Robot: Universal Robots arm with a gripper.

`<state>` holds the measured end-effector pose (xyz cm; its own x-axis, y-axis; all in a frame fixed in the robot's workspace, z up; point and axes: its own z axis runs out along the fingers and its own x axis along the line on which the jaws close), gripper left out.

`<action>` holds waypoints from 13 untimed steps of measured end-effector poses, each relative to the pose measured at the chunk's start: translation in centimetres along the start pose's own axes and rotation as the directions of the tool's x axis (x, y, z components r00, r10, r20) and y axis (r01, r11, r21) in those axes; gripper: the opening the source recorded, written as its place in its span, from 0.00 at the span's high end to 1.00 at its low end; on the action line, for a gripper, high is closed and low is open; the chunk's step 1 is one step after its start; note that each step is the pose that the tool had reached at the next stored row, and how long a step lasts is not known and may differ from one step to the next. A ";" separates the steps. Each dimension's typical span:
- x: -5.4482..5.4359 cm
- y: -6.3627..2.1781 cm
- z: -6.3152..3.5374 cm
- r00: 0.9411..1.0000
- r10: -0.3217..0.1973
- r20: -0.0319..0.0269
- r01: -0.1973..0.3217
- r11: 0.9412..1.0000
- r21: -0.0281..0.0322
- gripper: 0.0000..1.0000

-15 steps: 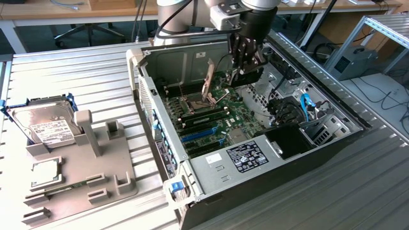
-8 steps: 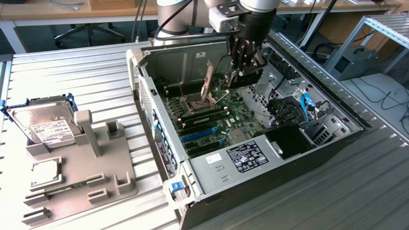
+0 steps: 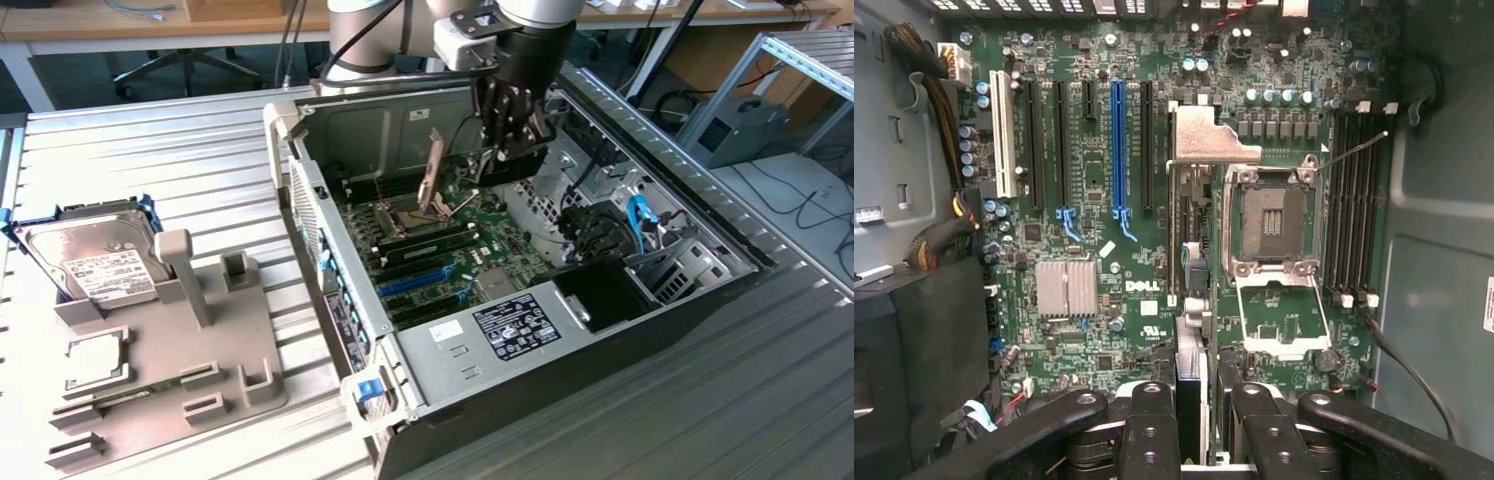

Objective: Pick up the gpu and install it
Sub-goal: 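Insert the gpu into the slot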

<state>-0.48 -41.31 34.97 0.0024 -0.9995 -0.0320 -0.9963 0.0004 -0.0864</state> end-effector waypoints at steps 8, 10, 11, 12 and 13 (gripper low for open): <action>0.2 0.36 0.19 1.000 0.000 0.000 0.000 1.000 0.000 0.74; 0.2 0.42 0.26 1.000 0.001 0.000 -0.001 1.000 0.000 0.74; 0.2 0.44 0.28 1.000 0.002 0.000 -0.002 1.000 0.000 0.74; 0.2 0.46 0.30 1.000 0.004 0.000 -0.004 1.000 0.000 0.74; 0.2 0.47 0.32 1.000 0.006 -0.001 -0.006 1.000 0.000 0.74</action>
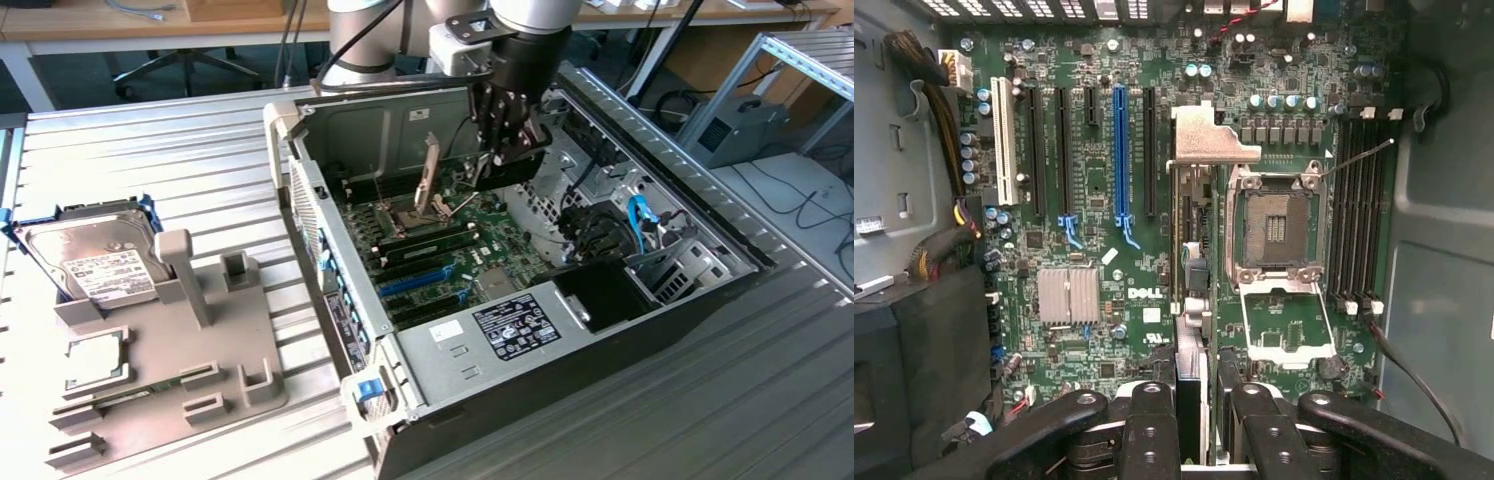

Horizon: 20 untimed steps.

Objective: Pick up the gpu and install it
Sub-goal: 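Insert the gpu into the slot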

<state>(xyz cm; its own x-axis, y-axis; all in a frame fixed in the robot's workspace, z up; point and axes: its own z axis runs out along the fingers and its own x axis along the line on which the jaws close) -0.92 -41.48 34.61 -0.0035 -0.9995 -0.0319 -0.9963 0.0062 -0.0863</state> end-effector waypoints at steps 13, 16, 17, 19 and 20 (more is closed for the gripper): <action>0.4 1.70 -0.03 1.000 0.001 0.000 -0.001 1.000 0.000 0.74; 0.6 2.61 -0.05 1.000 0.001 0.000 -0.001 1.000 0.000 0.74; 0.6 2.72 -0.06 1.000 0.001 0.000 -0.001 1.000 0.000 0.74; 1.2 3.61 -0.09 1.000 0.001 0.000 -0.001 1.000 0.000 0.74; 1.4 3.72 0.00 1.000 0.001 0.000 -0.001 1.000 0.000 0.74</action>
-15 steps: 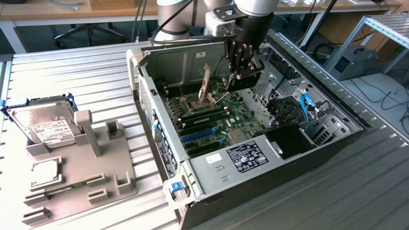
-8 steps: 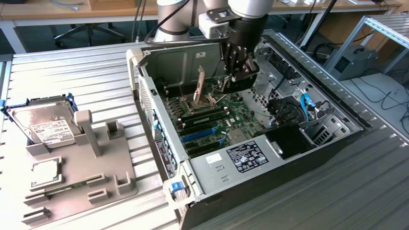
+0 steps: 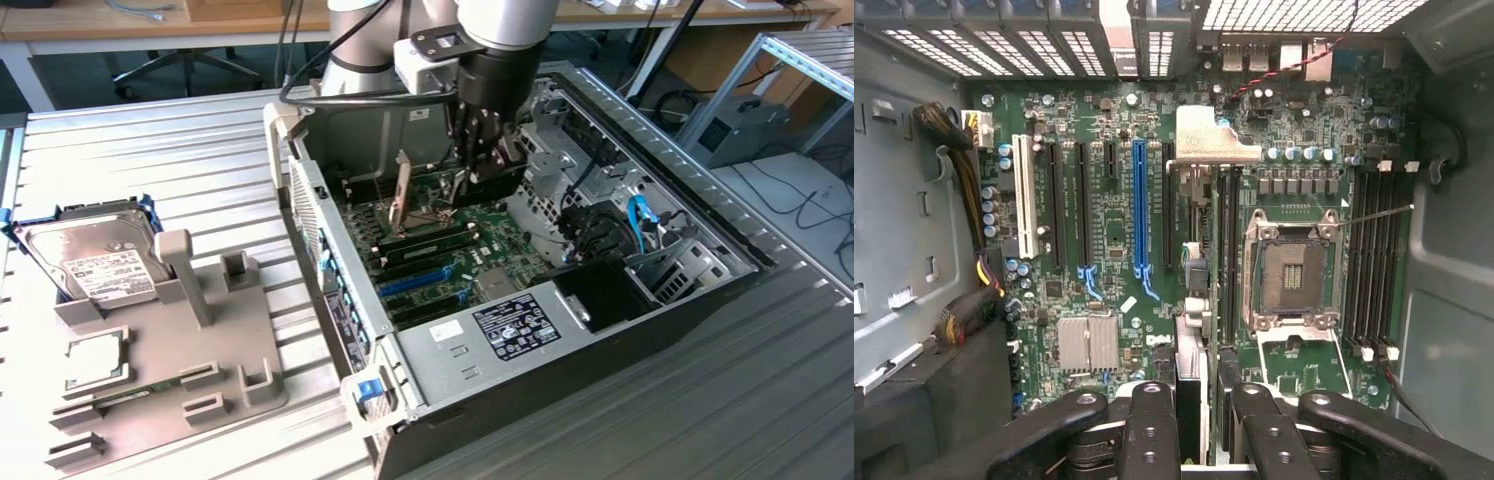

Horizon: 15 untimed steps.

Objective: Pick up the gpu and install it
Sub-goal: 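Insert the gpu into the slot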

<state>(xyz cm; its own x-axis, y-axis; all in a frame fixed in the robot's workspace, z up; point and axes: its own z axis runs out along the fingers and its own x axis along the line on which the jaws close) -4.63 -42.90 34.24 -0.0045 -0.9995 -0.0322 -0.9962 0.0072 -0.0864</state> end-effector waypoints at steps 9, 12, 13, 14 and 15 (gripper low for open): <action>0.5 0.71 0.61 1.000 0.000 0.000 0.000 1.000 0.000 0.74; 0.5 0.84 0.67 1.000 0.000 0.000 0.000 1.000 0.000 0.74; 0.5 0.88 0.69 1.000 0.000 0.000 0.000 1.000 0.000 0.74; 0.6 0.92 0.71 1.000 0.000 0.000 0.000 1.000 0.000 0.74; 0.6 0.95 0.74 1.000 0.000 0.000 0.000 1.000 0.000 0.74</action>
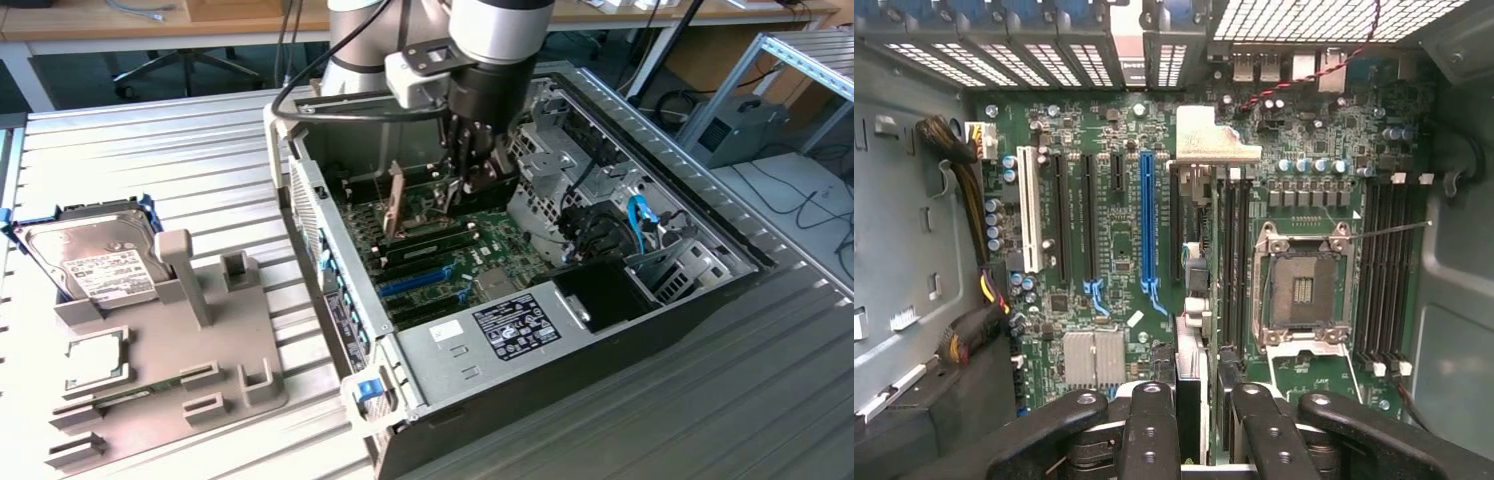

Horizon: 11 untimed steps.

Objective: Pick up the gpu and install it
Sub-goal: 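Insert the gpu into the slot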

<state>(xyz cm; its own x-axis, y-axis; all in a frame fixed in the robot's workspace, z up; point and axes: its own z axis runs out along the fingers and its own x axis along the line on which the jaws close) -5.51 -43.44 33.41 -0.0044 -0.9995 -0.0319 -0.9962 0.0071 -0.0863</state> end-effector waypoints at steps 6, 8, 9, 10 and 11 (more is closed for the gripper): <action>0.2 0.17 0.28 1.000 0.000 0.000 0.000 1.000 0.000 0.74; 0.2 0.20 0.36 1.000 0.000 0.000 0.000 1.000 0.000 0.74; 0.2 0.22 0.40 1.000 0.000 0.000 0.000 1.000 0.000 0.74; 0.3 0.24 0.42 1.000 0.000 0.000 0.000 1.000 0.000 0.74; 0.3 0.27 0.43 1.000 0.000 0.000 0.000 1.000 0.000 0.74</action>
<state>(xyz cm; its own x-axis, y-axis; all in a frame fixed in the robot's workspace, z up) -5.75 -43.76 32.95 -0.0045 -0.9995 -0.0320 -0.9962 0.0072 -0.0863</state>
